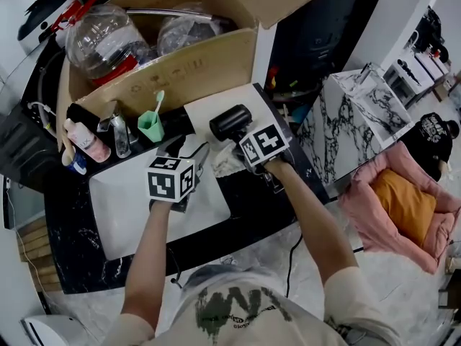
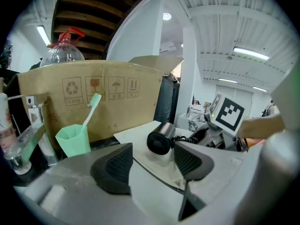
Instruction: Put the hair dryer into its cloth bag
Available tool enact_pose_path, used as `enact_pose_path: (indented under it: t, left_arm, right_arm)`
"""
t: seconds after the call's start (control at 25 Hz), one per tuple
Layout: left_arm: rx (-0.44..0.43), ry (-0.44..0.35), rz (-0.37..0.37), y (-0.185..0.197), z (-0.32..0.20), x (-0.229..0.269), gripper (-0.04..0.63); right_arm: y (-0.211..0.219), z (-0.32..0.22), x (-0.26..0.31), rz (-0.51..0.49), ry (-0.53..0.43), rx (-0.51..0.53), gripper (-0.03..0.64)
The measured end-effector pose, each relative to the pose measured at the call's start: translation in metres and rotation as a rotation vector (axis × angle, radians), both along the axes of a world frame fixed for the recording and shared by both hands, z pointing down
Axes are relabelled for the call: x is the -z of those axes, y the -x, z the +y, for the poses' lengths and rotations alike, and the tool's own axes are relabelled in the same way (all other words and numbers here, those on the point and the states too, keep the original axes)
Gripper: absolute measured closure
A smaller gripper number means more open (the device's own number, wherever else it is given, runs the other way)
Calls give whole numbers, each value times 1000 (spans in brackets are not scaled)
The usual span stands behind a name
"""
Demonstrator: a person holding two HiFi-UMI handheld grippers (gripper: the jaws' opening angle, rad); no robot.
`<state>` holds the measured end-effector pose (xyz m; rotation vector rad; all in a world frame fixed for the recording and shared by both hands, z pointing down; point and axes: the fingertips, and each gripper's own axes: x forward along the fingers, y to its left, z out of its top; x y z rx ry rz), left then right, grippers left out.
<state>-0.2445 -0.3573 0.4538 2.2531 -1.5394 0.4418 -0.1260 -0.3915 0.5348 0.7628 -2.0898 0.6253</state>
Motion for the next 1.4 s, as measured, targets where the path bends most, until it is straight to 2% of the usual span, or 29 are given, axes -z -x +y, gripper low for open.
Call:
enact_pose_path:
  t: [0.52, 0.72, 1.0, 1.4]
  left_arm:
    - [-64, -12, 12, -30, 0, -1, 311]
    - [-116, -24, -18, -44, 0, 0, 311]
    - [-208, -27, -82, -68, 2, -2, 311]
    - [-407, 15, -270, -94, 10, -26, 311]
  right_arm:
    - [-30, 8, 37, -89, -38, -69, 356]
    - [-52, 17, 48, -103, -56, -94, 356]
    - [-84, 36, 56, -113, -80, -135, 356]
    - [-115, 73, 57, -142, -94, -177, 356]
